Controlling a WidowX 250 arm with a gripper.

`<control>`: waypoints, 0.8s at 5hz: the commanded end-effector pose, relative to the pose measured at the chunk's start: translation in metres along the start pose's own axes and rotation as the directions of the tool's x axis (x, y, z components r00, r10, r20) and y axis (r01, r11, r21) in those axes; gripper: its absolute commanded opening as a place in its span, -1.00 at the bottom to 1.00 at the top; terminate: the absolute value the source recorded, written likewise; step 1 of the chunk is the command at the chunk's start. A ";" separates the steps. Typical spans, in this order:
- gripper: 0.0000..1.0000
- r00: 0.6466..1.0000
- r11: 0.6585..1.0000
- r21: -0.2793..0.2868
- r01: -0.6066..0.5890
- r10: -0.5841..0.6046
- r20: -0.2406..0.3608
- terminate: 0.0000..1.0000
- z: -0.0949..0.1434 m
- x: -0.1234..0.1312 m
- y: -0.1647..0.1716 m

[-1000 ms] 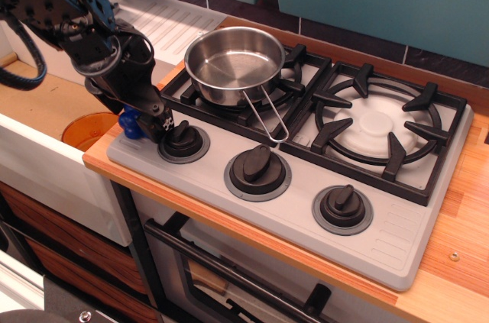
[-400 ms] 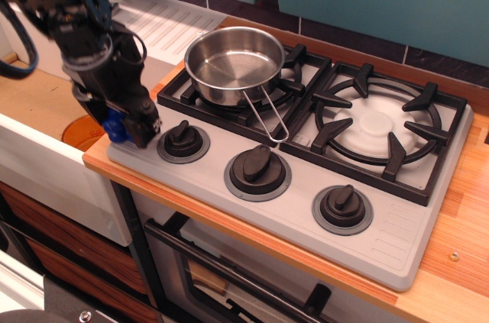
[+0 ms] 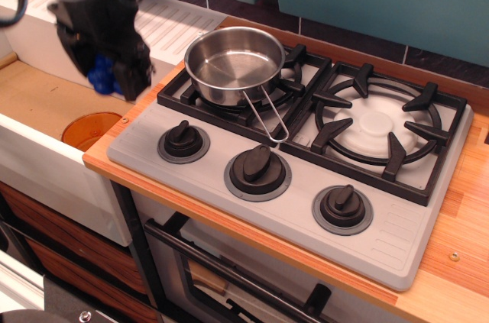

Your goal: Put pan on stove and put blueberry in pan

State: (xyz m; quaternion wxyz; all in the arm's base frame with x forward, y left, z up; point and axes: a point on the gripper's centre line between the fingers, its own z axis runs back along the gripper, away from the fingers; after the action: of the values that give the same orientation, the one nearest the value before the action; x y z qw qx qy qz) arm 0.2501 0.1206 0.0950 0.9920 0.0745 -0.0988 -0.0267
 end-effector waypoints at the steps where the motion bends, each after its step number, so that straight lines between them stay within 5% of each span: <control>1: -1.00 0.998 0.999 0.041 -0.011 0.009 0.059 -1.00 0.032 0.063 -0.008; 4: -1.00 0.998 0.999 -0.023 -0.046 0.047 0.036 -1.00 0.013 0.109 -0.051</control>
State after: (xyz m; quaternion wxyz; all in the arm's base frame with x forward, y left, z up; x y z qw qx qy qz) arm 0.3411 0.0616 0.1042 0.9943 0.0535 -0.0919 -0.0047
